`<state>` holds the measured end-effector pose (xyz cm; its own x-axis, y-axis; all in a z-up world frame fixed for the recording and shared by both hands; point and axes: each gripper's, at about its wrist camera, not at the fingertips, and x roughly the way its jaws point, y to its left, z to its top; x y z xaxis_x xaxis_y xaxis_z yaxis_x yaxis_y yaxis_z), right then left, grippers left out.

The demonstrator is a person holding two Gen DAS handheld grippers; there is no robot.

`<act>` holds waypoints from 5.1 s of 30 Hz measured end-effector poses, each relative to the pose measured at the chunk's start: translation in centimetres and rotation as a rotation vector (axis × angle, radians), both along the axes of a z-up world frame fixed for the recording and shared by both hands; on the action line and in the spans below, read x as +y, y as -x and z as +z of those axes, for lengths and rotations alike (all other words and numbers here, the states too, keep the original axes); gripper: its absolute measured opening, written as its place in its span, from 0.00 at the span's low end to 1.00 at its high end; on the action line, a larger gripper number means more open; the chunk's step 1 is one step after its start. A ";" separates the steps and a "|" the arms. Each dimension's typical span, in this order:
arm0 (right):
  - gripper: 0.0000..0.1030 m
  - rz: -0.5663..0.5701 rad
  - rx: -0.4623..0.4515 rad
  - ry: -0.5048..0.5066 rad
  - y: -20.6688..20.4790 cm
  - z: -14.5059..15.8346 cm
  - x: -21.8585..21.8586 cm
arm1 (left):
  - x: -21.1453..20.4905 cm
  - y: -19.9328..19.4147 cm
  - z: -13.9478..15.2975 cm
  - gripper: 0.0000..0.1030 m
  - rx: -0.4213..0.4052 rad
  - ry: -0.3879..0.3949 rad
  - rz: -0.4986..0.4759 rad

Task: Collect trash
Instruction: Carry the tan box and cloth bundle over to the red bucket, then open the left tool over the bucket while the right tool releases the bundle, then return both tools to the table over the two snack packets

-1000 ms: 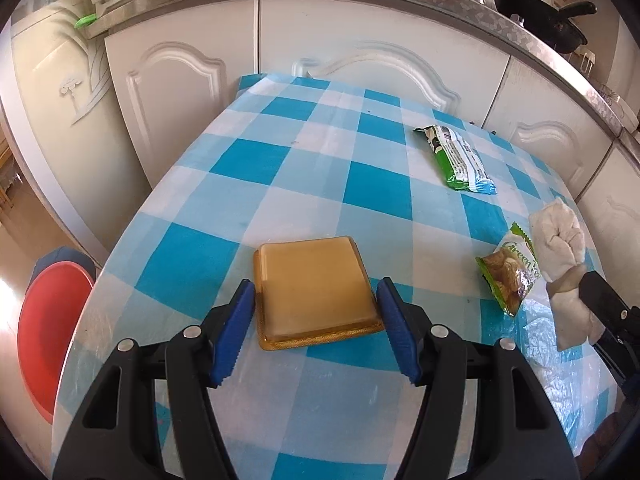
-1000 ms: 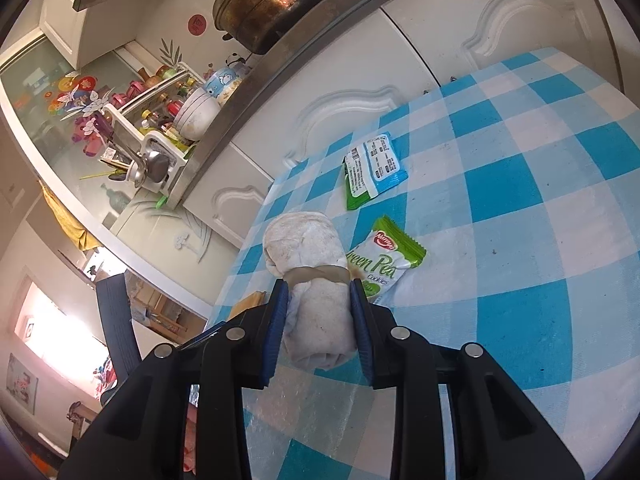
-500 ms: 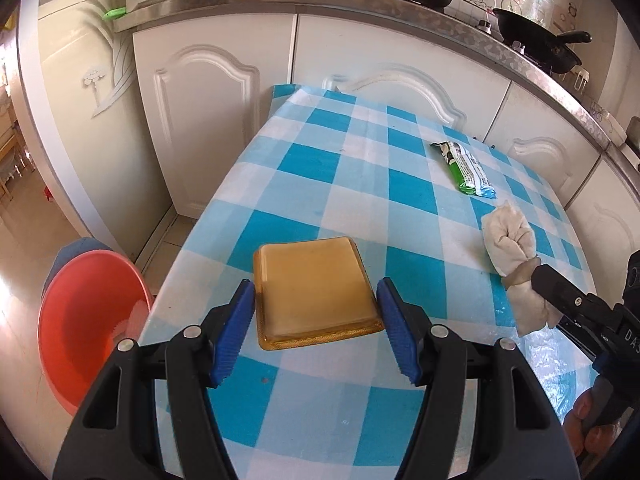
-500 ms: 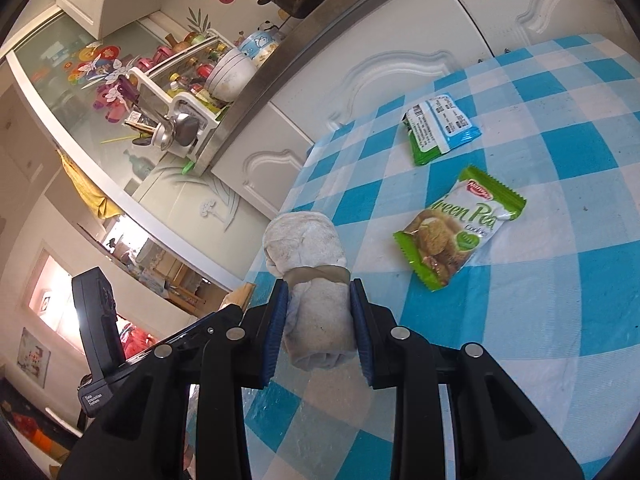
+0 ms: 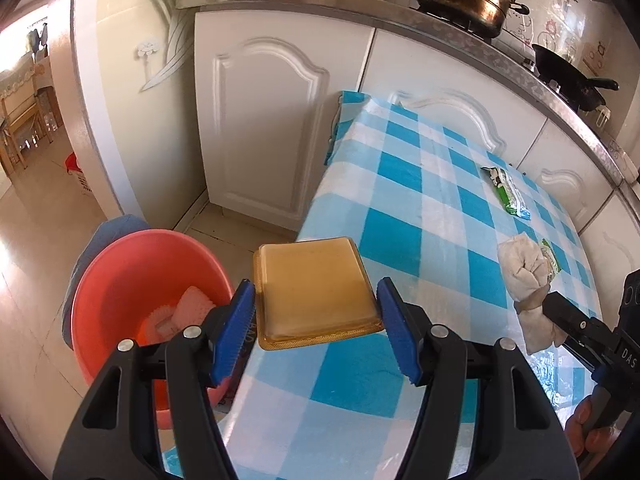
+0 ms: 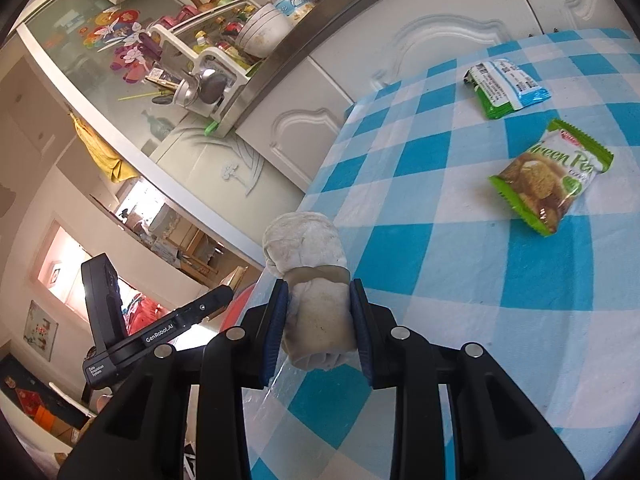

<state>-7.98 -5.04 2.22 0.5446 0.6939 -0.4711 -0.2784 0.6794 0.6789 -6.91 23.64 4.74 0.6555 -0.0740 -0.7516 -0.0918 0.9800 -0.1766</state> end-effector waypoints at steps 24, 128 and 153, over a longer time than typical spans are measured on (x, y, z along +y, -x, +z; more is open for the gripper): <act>0.32 0.254 0.030 0.138 1.1 0.5 14.8 | 13.4 3.0 -3.9 0.62 0.035 0.097 0.163; 0.89 -0.008 -0.182 0.150 -0.4 3.7 3.2 | -0.3 2.1 0.4 0.87 -0.035 0.071 -0.116; 0.89 -0.291 -0.216 0.254 -2.2 4.0 -8.0 | -11.0 -3.4 0.7 0.87 -0.044 0.041 -0.230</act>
